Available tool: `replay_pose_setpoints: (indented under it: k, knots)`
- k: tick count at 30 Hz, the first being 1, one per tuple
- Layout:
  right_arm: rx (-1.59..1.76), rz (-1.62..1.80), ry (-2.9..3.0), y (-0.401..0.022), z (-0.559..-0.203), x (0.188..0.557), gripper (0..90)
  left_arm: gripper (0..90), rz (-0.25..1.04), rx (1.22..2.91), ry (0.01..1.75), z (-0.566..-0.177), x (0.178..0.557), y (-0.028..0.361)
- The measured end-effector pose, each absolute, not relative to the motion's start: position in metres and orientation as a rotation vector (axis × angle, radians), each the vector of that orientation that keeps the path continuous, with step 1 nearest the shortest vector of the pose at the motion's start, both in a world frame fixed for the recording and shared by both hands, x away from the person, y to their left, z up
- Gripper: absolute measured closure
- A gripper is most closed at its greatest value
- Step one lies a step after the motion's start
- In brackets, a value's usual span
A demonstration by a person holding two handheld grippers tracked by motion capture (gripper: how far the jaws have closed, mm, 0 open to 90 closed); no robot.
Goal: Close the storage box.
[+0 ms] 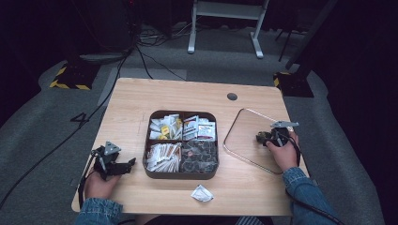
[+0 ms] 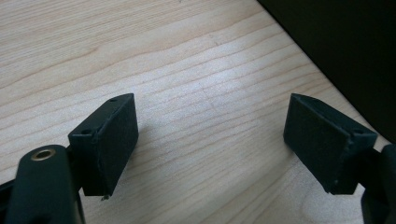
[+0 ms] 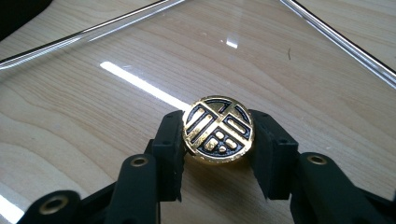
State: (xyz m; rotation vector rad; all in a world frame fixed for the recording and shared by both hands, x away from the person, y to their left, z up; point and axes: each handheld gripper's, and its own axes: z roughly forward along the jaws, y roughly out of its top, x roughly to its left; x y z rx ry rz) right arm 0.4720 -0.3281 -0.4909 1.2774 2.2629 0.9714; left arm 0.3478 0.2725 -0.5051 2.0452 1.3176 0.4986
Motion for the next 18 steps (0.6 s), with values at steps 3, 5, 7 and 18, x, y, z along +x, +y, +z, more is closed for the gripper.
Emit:
replay_pose_setpoints:
  k: [3,5,7,18]
  knots:
    - [1.295,0.973,2.267,-0.329,-0.49,0.473,58.4,18.3,0.498,2.045,1.318,-0.505,0.348,0.272]
    - [1.293,0.961,2.261,-0.329,-0.489,0.473,58.5,18.3,0.498,2.045,1.318,-0.505,0.348,0.272]
    - [1.297,0.976,2.255,-0.33,-0.488,0.472,58.4,18.3,0.498,2.045,1.318,-0.505,0.348,0.272]
    - [1.255,1.047,2.236,-0.33,-0.457,0.466,58.4,18.4,0.499,2.045,1.317,-0.505,0.348,0.272]
